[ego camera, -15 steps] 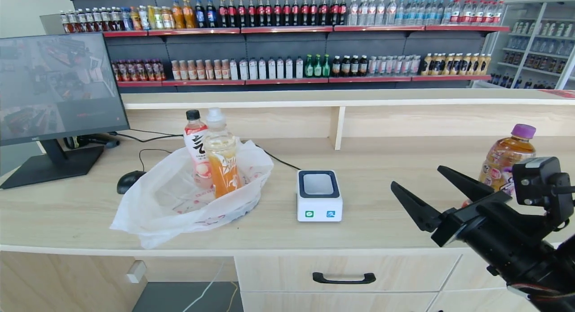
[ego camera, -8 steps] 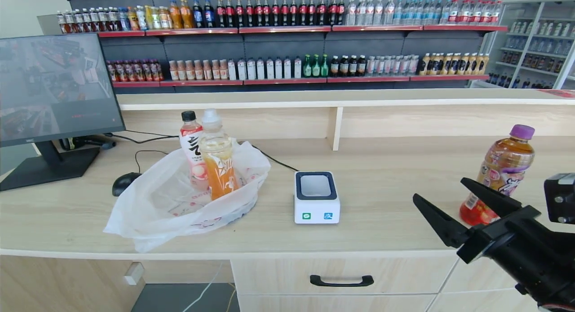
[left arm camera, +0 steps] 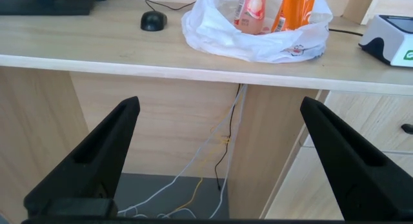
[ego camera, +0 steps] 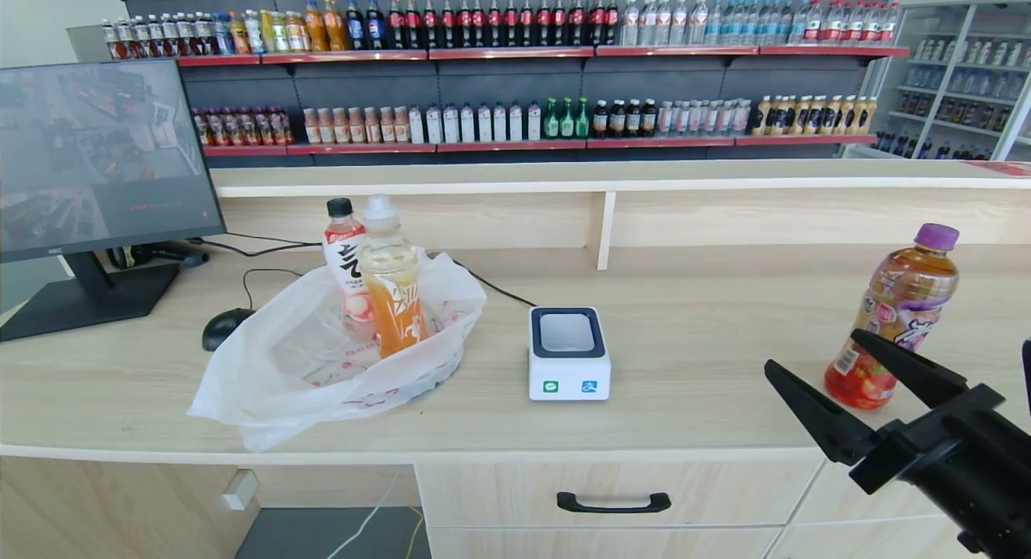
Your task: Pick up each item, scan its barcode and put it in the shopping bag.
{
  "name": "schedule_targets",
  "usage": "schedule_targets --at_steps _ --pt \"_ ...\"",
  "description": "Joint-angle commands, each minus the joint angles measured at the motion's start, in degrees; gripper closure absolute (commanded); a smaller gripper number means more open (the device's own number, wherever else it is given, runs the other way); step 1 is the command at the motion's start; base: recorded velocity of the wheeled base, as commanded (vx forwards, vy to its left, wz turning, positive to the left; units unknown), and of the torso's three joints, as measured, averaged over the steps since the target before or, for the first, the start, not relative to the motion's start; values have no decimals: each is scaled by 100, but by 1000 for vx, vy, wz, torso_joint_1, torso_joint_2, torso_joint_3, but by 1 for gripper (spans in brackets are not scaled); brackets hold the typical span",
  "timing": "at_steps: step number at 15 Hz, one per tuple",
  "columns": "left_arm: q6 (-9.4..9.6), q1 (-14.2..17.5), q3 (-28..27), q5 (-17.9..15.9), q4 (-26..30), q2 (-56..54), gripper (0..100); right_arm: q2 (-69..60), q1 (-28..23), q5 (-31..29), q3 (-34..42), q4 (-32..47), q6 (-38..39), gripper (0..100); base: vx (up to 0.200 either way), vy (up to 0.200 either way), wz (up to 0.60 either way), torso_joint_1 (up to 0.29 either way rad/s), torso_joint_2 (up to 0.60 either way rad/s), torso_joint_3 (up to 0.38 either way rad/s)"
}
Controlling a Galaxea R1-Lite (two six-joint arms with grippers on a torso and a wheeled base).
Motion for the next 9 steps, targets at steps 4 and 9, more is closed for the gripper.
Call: schedule_targets --at_steps 4,9 --pt "7 0 1 1 1 -2 0 302 24 -1 -24 -6 -6 0 0 0 0 0 0 0" --pt "-11 9 1 1 1 -2 0 372 32 -1 -59 -6 -6 0 -120 0 0 3 3 0"
